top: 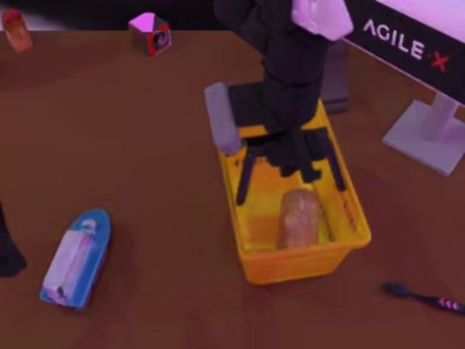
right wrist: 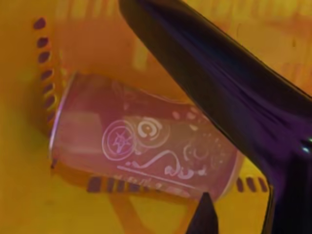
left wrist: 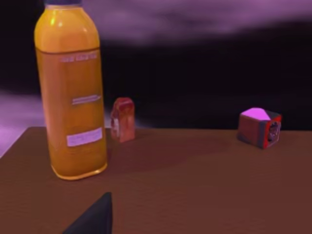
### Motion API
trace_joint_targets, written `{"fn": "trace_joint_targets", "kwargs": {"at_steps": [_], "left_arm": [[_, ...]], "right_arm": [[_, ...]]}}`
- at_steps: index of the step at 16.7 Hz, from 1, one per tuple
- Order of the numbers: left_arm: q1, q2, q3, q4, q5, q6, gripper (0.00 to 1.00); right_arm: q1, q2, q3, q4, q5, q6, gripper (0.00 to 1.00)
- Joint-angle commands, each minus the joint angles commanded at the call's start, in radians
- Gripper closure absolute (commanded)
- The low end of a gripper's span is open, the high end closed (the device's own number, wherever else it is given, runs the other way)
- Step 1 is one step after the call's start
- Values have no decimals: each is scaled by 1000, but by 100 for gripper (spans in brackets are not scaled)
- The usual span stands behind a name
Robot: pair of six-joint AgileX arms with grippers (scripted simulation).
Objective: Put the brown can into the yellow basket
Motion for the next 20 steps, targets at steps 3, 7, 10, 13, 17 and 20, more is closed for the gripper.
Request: {"fn": "trace_joint_targets", "kwargs": {"at_steps": [3,7,10,13,17,20], "left_arm": [[0,0,0,0,0,0,0],[0,0,0,0,0,0,0],[0,0,0,0,0,0,0],[0,0,0,0,0,0,0],[0,0,0,0,0,0,0],[0,0,0,0,0,0,0]], "right_arm": [[0,0,0,0,0,0,100],[0,0,0,0,0,0,100],[0,0,0,0,0,0,100],[-2,1,1,0,0,1,100],[-10,3,76,-74,0,-15,100],[-24,0,172,-175,0,-31,100]]}}
